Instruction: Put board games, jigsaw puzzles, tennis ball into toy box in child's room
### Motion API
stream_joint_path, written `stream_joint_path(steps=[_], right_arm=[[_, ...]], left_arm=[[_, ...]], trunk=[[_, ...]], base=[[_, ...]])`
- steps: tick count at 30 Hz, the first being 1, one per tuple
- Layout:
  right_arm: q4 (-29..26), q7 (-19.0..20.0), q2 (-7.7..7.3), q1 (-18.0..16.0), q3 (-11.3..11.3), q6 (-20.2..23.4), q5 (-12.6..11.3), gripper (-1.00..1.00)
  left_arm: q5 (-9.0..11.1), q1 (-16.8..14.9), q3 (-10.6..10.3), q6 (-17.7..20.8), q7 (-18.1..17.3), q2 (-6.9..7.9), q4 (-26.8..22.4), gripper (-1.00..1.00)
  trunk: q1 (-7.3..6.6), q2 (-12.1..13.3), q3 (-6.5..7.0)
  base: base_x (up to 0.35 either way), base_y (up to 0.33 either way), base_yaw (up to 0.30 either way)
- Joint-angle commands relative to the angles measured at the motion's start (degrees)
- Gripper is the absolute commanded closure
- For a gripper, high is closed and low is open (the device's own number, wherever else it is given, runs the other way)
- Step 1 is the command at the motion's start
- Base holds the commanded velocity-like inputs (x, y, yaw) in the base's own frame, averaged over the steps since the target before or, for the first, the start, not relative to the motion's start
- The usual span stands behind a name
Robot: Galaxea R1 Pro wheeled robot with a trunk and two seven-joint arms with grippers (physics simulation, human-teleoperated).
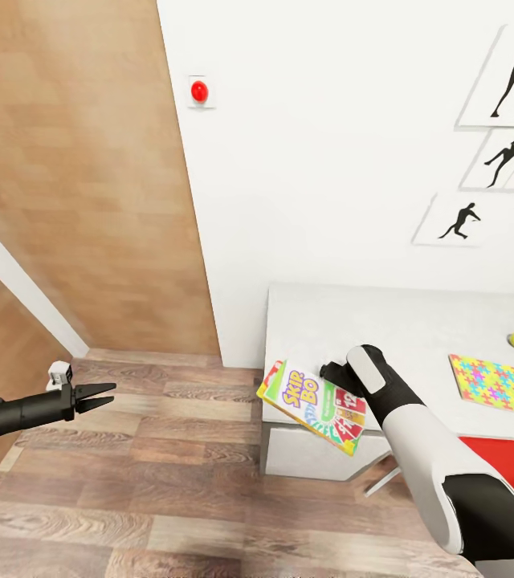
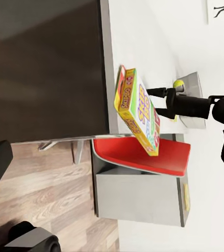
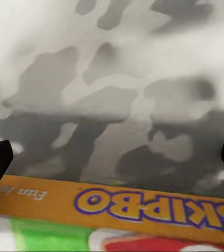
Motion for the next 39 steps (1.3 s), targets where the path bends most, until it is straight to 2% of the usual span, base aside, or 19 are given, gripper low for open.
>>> stream_joint_path(steps=[1,39], right_arm=[[2.40,-0.59,-0.03,-0.01,0.17,0.11,-1.05,-1.00],[2.40,-0.59,-0.03,-0.01,0.15,0.08,-1.08,-1.00]], left_arm=[[-0.50,-0.05,0.12,0.60,-0.44,-0.02,-0.05,-1.00],[-0.50,-0.05,0.12,0.60,-0.44,-0.03,-0.05,-1.00]], trunk=[[0.03,-0.08,-0.11],[0.03,-0.08,-0.11]], base=[[-0.040,0.000,0.000],[-0.038,0.007,0.000]])
